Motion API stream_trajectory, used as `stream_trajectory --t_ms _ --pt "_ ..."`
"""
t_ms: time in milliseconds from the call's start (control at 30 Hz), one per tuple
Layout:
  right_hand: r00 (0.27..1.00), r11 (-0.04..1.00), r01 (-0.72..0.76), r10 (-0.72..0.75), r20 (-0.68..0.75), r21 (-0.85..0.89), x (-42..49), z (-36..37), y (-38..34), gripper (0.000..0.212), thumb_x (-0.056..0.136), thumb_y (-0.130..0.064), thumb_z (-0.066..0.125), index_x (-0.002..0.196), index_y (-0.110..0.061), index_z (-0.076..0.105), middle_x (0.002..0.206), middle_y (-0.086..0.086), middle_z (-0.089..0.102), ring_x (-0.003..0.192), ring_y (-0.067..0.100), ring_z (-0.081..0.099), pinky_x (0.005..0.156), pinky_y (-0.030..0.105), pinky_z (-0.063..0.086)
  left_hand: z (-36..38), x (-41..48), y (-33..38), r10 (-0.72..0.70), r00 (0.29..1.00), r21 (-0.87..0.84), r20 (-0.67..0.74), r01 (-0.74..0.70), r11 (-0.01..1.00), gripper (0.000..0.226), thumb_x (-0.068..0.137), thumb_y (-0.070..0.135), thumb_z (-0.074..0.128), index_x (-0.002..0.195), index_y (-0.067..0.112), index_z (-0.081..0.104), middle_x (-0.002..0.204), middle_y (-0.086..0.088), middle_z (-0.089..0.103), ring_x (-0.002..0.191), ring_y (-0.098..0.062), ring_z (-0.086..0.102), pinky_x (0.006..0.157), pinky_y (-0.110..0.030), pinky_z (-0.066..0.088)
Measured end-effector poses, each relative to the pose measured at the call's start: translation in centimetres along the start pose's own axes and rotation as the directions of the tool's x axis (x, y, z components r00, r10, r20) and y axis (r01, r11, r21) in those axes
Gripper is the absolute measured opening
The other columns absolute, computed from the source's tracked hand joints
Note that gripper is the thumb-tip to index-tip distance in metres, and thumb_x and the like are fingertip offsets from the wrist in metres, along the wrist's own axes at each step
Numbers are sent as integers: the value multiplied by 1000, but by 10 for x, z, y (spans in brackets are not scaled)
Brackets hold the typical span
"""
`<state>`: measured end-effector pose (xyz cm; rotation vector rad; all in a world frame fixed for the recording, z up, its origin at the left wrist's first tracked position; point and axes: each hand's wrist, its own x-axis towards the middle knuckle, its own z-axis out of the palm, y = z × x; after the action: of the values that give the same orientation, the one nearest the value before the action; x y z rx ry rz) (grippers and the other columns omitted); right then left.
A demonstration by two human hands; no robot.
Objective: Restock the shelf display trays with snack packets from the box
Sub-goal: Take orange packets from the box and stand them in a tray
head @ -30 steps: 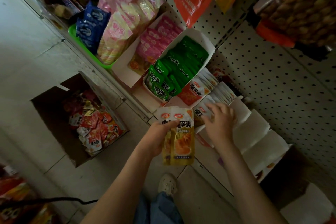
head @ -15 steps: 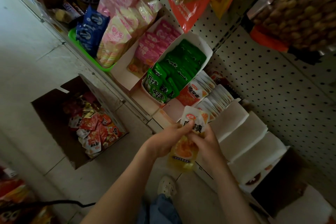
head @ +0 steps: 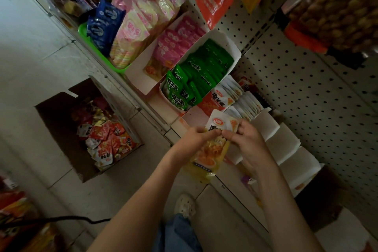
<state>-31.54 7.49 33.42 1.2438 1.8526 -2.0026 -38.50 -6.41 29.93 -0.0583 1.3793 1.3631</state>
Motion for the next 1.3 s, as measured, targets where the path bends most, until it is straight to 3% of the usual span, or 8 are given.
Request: stream_trajectory --t_ms 167,333,533,667,800,900,1133,1300 --pt "1000 991 14 -13 -8 135 -1 1 5 49 84 10 59 128 -11 51 100 5 71 78 11 70 57 23 54 3 -3 -10 45 998 -147 44 -38 988 16 93 14 60 109 12 63 98 -10 74 87 -27 71 78 -38 57" --pt "1000 973 -6 4 7 231 -6 1 12 63 81 10 63 134 -20 46 110 8 65 81 9 71 59 22 55 8 -7 -7 188 982 -71 32 -185 980 31 85 1 68 107 21 61 97 -1 73 87 -15 72 70 -26 58" --pt "998 933 -22 -2 67 360 -10 5 21 47 82 9 57 123 -14 55 114 11 68 110 26 63 93 41 50 15 -2 0 245 969 236 19 -243 941 43 87 8 67 119 17 41 113 -2 60 107 -18 62 88 -36 55" --pt "999 931 31 -32 -2 363 -11 10 19 46 77 9 60 116 -14 59 108 10 71 107 27 65 93 42 50 16 -2 4 317 946 252 67 -323 912 35 90 4 60 117 11 38 109 1 57 104 -14 60 85 -30 56" --pt "974 887 146 -53 -219 437 -13 13 15 33 84 9 58 107 -16 59 93 6 73 88 24 71 61 36 57 21 0 -4 348 909 150 -231 -320 936 25 93 -2 48 113 12 50 107 5 59 105 -13 59 84 -23 55" --pt "932 860 258 -102 -348 441 -8 14 10 36 85 10 57 108 -17 58 97 3 71 87 14 71 62 25 56 16 5 -9 337 847 262 -410 -244 934 23 95 0 43 110 13 56 100 10 56 92 -1 54 68 -3 45" --pt "931 848 325 -208 -300 419 4 23 12 33 85 16 52 99 -15 53 84 -4 72 78 11 69 61 24 54 10 18 -31 178 940 296 -291 -88 951 33 93 2 44 110 21 65 109 5 65 106 -13 60 95 -31 50" --pt "940 957 235 -179 -290 171 -3 28 27 26 85 11 58 91 -15 57 94 1 66 77 0 67 58 12 51 20 25 -31 81 966 271 -244 -12 963 24 95 11 49 115 16 62 112 -4 67 96 -16 63 79 -29 53"
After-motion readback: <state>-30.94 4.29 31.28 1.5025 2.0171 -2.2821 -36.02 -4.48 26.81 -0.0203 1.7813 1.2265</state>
